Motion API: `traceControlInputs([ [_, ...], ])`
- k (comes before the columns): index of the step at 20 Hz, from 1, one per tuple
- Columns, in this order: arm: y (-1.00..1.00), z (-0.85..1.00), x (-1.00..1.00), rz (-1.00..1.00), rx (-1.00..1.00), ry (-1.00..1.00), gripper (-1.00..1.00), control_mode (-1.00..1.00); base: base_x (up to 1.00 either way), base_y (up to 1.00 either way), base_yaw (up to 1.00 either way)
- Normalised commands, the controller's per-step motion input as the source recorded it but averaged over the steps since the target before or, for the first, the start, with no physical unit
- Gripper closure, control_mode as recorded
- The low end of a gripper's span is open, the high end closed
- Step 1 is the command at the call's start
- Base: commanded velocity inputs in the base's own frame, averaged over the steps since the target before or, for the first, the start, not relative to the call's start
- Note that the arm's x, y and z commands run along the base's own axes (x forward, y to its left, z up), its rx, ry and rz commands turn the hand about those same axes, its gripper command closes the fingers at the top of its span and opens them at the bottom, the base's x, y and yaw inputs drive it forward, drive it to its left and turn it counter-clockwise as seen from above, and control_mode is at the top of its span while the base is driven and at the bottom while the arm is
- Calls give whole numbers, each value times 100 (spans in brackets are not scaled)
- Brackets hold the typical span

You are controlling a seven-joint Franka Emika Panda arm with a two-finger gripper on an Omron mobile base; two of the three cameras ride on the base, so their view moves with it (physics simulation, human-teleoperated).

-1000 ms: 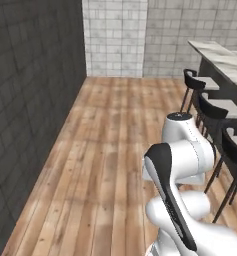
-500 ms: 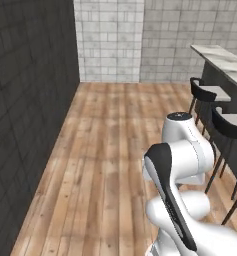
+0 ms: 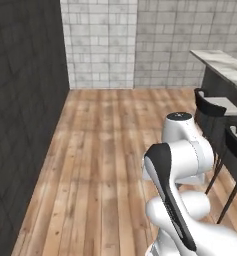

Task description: Pick up the pan with the steak in it and place it on the dining table. Then place the steak on the plate.

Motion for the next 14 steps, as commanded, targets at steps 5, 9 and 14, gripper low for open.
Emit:
traceControlInputs([
  [5,0,0,0,0,0,0,100,100,68,3,-27],
  [9,0,0,0,0,0,0,100,100,6,1,-49],
  [14,0,0,0,0,0,0,100,100,6,5,-48],
])
